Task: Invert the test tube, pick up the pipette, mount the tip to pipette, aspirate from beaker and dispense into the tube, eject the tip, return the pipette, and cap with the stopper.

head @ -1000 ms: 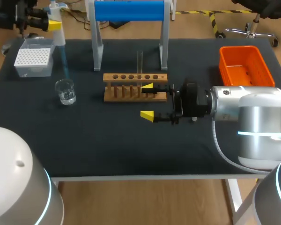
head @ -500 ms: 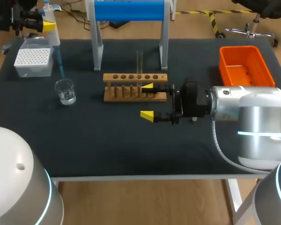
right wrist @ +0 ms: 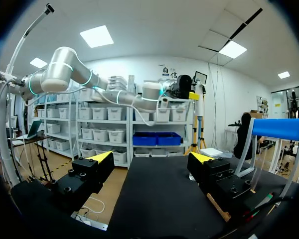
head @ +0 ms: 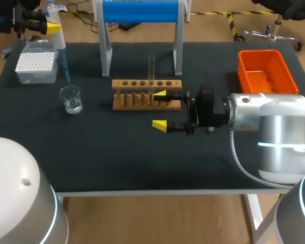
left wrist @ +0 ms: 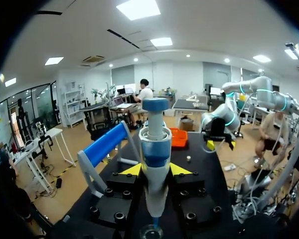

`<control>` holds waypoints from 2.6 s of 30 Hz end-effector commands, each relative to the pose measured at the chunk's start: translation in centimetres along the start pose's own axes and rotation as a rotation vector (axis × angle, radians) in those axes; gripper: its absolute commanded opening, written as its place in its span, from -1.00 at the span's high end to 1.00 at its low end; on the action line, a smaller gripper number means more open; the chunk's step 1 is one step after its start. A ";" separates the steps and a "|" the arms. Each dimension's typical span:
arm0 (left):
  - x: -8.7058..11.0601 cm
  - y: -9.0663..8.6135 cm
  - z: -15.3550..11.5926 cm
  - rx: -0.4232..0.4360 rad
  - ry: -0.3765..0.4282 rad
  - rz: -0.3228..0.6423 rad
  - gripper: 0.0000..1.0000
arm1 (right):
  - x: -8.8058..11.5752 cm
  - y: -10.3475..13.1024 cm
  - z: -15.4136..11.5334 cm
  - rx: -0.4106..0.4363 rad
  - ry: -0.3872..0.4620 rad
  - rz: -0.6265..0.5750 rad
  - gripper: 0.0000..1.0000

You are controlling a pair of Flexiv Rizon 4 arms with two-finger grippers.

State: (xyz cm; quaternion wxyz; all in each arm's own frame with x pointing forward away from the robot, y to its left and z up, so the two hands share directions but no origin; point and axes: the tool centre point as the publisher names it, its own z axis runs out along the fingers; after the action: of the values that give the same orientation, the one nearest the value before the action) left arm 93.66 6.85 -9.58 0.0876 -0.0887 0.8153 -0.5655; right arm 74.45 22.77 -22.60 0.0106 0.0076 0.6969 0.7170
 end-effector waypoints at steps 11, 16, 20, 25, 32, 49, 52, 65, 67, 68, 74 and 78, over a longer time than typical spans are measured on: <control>-0.1 0.0 0.0 0.001 0.001 0.001 1.00 | 0.1 0.0 -0.2 0.000 0.002 -0.001 -1.00; -0.1 0.0 0.0 0.001 0.001 0.001 1.00 | 0.2 -0.1 0.1 -0.010 0.011 0.021 -1.00; -0.1 0.0 0.0 0.001 0.001 0.001 1.00 | 0.5 -0.8 1.3 0.020 0.002 0.010 -1.00; -0.1 0.0 0.0 0.001 0.001 0.001 1.00 | 0.2 -1.8 2.6 0.074 -0.050 -0.015 -1.00; -0.1 0.0 0.0 0.001 0.001 0.001 1.00 | -0.2 -2.7 4.8 0.128 -0.138 -0.028 -1.00; -0.1 0.0 0.0 0.001 0.001 0.001 1.00 | -1.6 -4.4 9.8 0.184 -0.216 -0.063 -1.00; -0.1 0.0 0.0 0.001 0.001 0.001 1.00 | -2.3 -4.6 10.1 0.198 -0.222 -0.070 -1.00; -0.1 0.0 0.0 0.001 0.001 0.001 1.00 | -4.8 -5.8 11.9 0.253 -0.268 -0.076 -1.00; -0.1 0.0 0.0 0.001 0.001 0.001 1.00 | -5.0 -5.9 12.1 0.258 -0.280 -0.072 -1.00; -0.1 0.0 0.0 0.001 0.001 0.001 1.00 | -5.2 -6.0 12.2 0.261 -0.286 -0.069 -1.00; -0.1 0.0 0.0 0.001 0.001 0.001 1.00 | -5.6 -6.5 12.3 0.285 -0.335 -0.031 -1.00; -0.1 0.0 0.0 0.001 0.001 0.001 1.00 | -5.6 -7.0 12.2 0.304 -0.335 -0.013 -1.00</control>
State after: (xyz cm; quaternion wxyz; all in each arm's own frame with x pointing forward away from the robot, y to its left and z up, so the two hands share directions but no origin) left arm 93.75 6.90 -9.56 0.0864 -0.0880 0.8155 -0.5654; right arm 80.51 34.11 -29.15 0.1229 0.1165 0.7835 0.5979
